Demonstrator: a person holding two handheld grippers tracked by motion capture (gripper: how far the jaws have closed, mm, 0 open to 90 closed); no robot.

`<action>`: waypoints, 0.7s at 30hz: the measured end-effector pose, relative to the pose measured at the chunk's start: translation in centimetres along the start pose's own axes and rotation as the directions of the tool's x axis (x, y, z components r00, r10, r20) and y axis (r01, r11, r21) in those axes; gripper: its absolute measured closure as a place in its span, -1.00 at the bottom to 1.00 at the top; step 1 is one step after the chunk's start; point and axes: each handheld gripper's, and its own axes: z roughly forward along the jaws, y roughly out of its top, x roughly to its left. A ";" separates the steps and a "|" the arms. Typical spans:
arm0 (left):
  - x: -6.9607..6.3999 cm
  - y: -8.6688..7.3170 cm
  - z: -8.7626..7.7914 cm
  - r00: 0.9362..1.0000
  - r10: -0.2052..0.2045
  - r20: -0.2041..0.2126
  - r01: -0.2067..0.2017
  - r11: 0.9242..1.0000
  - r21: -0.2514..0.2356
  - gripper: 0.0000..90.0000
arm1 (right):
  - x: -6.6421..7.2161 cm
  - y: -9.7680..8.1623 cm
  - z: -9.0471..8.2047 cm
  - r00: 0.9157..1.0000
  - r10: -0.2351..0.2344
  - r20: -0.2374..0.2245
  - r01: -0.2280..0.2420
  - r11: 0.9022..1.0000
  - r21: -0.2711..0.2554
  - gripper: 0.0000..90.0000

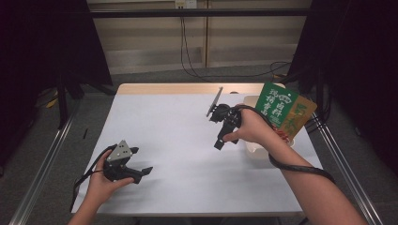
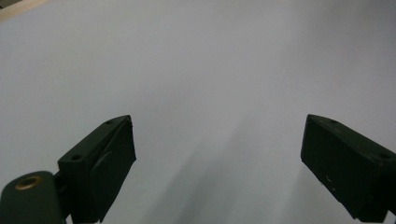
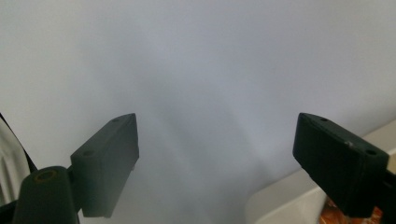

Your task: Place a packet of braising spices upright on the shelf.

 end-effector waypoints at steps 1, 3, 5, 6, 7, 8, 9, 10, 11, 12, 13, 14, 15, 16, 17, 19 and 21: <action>0.0 0.0 0.0 1.000 -0.004 0.001 0.004 1.000 0.000 -0.78 | 0.1 0.0 0.3 1.000 -0.002 0.006 0.002 1.000 0.001 -0.68; 0.0 0.0 0.0 1.000 -0.006 0.000 0.006 1.000 -0.001 -0.78 | 0.3 -0.1 0.7 1.000 -0.008 0.011 0.008 1.000 0.001 -0.69; 0.0 0.0 0.0 1.000 -0.003 -0.001 0.003 1.000 0.001 -0.78 | 0.5 -0.2 1.1 1.000 -0.012 0.012 0.012 1.000 -0.004 -0.69; 0.0 0.0 0.0 1.000 0.000 -0.002 0.000 1.000 0.002 -0.78 | 0.6 -0.3 1.3 1.000 -0.015 0.007 0.015 1.000 -0.009 -0.69; 0.0 0.0 0.0 1.000 0.000 -0.002 0.000 1.000 0.002 -0.78 | 0.7 -0.3 1.5 1.000 -0.020 0.004 0.020 1.000 -0.010 -0.69; 0.0 0.0 0.0 1.000 0.000 -0.002 0.000 1.000 0.002 -0.78 | 0.7 -0.4 1.6 1.000 -0.024 0.005 0.024 1.000 -0.015 -0.69; 0.0 0.0 0.0 1.000 0.001 -0.002 -0.001 1.000 0.002 -0.78 | 0.8 -0.5 1.9 1.000 -0.020 0.010 0.020 1.000 -0.019 -0.69; 0.0 0.0 0.1 1.000 -0.003 0.003 0.003 1.000 -0.004 -0.78 | 0.9 -0.5 2.0 1.000 -0.025 0.017 0.025 1.000 -0.013 -0.69; 0.0 0.0 0.0 1.000 -0.004 0.000 0.004 1.000 0.002 -0.78 | 1.0 -0.6 2.2 0.999 -0.029 0.018 0.029 1.000 -0.012 -0.70; 0.0 0.0 0.1 1.000 -0.004 0.004 0.004 1.000 -0.005 -0.78 | 1.1 -0.7 2.5 1.000 -0.027 0.013 0.027 0.999 -0.017 -0.69; 0.0 0.0 0.0 1.000 0.000 -0.002 0.000 1.000 0.003 -0.78 | 1.2 -0.8 2.6 1.000 -0.031 0.007 0.031 0.999 -0.027 -0.69; 0.0 0.0 0.0 1.000 -0.001 -0.002 0.001 1.000 0.002 -0.78 | 1.2 -0.9 2.8 0.999 -0.034 0.006 0.034 0.999 -0.034 -0.69; 0.0 0.0 0.0 1.000 -0.001 -0.003 0.001 1.000 0.002 -0.78 | 1.4 -0.9 3.0 1.000 -0.029 0.013 0.029 0.999 -0.029 -0.69; 0.0 0.0 0.0 1.000 -0.001 0.000 0.001 1.000 -0.001 -0.78 | 1.4 -1.0 3.2 0.999 -0.034 0.019 0.034 0.999 -0.026 -0.70; 0.0 0.0 0.0 1.000 -0.004 0.002 0.004 1.000 -0.001 -0.78 | 1.5 -1.1 3.4 0.999 -0.038 0.021 0.039 0.999 -0.026 -0.70; 0.0 0.0 0.1 1.000 -0.007 0.004 0.007 1.000 -0.007 -0.78 | 1.6 -1.4 3.9 0.999 -0.040 0.014 0.040 0.999 -0.035 -0.70; 0.0 0.0 0.0 1.000 -0.007 0.002 0.007 1.000 -0.002 -0.78 | 1.8 -1.6 4.3 1.000 -0.029 0.005 0.029 0.999 -0.045 -0.70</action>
